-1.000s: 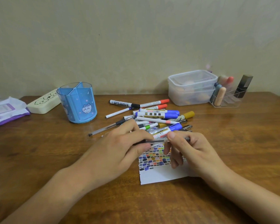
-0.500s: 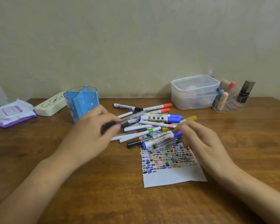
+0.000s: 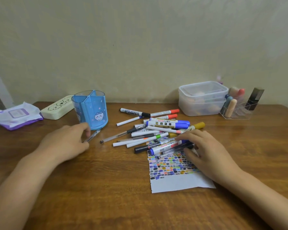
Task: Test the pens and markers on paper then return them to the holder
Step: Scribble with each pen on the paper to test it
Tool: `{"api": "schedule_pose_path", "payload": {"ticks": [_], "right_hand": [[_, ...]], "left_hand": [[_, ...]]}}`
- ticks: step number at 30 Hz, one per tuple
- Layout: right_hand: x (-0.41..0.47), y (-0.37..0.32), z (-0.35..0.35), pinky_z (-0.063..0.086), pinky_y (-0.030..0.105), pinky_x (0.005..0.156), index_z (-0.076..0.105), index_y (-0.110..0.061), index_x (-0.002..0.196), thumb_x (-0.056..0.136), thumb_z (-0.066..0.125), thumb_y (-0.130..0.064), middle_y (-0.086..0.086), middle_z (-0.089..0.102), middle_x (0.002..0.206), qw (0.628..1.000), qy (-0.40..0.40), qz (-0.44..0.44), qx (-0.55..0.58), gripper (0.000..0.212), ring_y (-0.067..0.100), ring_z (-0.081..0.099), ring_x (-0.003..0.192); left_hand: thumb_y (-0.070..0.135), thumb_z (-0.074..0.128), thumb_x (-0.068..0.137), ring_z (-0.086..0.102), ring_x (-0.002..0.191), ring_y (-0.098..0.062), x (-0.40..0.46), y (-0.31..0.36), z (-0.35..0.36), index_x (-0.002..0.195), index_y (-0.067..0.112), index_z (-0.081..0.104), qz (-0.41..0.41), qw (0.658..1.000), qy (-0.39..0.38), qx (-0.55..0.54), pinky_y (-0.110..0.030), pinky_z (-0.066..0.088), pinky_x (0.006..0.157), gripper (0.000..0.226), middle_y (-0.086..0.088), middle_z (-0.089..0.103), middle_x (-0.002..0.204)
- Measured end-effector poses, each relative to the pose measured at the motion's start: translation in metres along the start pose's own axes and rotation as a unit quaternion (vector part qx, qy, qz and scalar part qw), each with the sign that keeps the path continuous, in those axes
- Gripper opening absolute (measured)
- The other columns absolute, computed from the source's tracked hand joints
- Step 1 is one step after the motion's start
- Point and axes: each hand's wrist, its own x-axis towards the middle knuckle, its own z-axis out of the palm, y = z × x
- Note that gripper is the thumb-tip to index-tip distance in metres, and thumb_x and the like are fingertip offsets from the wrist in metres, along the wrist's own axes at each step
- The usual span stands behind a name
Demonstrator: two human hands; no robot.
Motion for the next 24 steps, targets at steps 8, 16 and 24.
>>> {"api": "schedule_pose_path", "payload": {"ticks": [8,16,24], "right_hand": [[0.0006,-0.0018,-0.0022,0.036,0.013,0.070,0.064,-0.048,0.100,0.089,0.074,-0.029,-0.026,0.057,0.099,1.000,-0.010,0.001,-0.010,0.025,-0.002,0.046,0.092],[0.0011,-0.0034,-0.0040,0.049,0.027,0.080,0.068,-0.040,0.104,0.091,0.071,-0.031,-0.023,0.062,0.105,0.999,-0.027,0.012,-0.018,0.016,0.003,0.049,0.096],[0.0017,-0.0067,-0.0051,0.047,0.027,0.080,0.065,-0.043,0.093,0.093,0.070,-0.025,-0.023,0.057,0.102,0.999,-0.038,0.025,-0.018,0.018,0.004,0.048,0.098]], "left_hand": [[0.033,0.068,0.088,0.064,0.073,-0.008,-0.0018,0.0037,-0.0009,0.088,0.032,0.050,-0.001,1.000,-0.028,0.006,-0.032,0.052,0.066,0.018,0.008,0.068,0.077],[0.049,0.068,0.084,0.061,0.078,-0.009,0.0015,0.0006,-0.0003,0.087,0.032,0.050,0.005,1.000,-0.013,0.007,-0.035,0.053,0.071,0.025,0.011,0.064,0.081],[0.051,0.065,0.088,0.062,0.075,-0.007,-0.0005,0.0035,-0.0021,0.088,0.031,0.053,0.015,0.999,-0.012,-0.031,-0.035,0.054,0.070,0.023,0.010,0.066,0.078]]}}
